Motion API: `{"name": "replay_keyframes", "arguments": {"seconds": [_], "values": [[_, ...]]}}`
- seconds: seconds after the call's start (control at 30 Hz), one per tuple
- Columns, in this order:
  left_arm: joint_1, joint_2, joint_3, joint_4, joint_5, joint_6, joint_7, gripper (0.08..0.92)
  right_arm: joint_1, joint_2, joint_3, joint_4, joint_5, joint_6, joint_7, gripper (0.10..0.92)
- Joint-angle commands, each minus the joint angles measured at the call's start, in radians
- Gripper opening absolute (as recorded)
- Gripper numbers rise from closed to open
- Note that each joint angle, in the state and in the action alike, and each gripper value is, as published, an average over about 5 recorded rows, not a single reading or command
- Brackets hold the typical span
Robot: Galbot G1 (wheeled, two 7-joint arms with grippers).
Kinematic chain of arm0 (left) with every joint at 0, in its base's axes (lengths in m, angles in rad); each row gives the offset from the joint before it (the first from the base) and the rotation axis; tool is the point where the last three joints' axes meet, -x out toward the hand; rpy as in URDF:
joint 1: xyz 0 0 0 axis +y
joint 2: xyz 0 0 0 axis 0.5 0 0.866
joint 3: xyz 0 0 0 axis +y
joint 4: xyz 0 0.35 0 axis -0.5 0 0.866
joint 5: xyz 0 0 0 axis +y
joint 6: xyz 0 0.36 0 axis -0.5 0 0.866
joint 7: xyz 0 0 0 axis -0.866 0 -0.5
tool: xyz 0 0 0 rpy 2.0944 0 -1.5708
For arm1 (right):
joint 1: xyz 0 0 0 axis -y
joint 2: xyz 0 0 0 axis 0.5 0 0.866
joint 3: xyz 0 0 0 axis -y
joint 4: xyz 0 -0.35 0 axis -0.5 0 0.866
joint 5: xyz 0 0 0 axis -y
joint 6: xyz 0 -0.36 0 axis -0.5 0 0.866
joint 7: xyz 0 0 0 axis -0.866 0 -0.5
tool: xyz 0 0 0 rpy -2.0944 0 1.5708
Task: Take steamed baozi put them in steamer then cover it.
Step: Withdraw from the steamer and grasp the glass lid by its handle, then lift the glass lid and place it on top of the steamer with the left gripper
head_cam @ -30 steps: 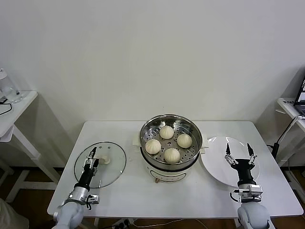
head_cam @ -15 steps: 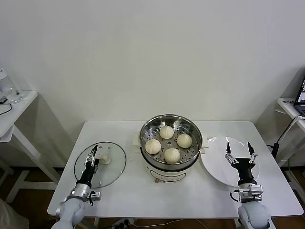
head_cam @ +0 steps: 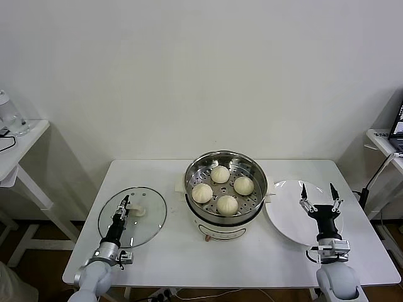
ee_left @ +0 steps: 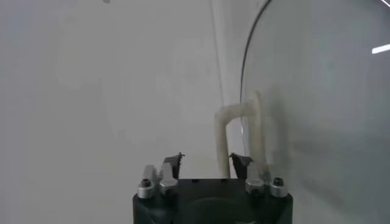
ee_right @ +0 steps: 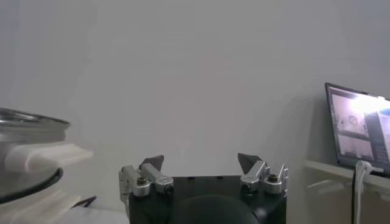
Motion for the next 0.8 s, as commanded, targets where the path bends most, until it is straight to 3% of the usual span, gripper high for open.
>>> {"name": "replay_keyframes", "arguments": {"seconds": [0.03,0.27,0.47,0.8], "values": [[-0.005,-0.001,0.003,0.021,0.001,-0.001,0.006,0.384,0.006,-0.003,0.004,0.018,0.003,-0.009,0.003,0.823],[-0.004,-0.002,0.0,0.009,-0.018,-0.019,0.005,0.205,0.003,0.002,0.004,0.022,0.003,-0.007,0.003,0.823],[0.029,0.017,-0.035,-0.129,-0.085,-0.015,0.01,0.196,-0.002,0.008,0.002,0.015,0.001,-0.001,0.001,0.823],[0.098,0.105,-0.123,-0.519,-0.188,0.107,0.118,0.195,-0.003,0.017,0.009,0.002,0.0,0.003,0.0,0.823]]}}
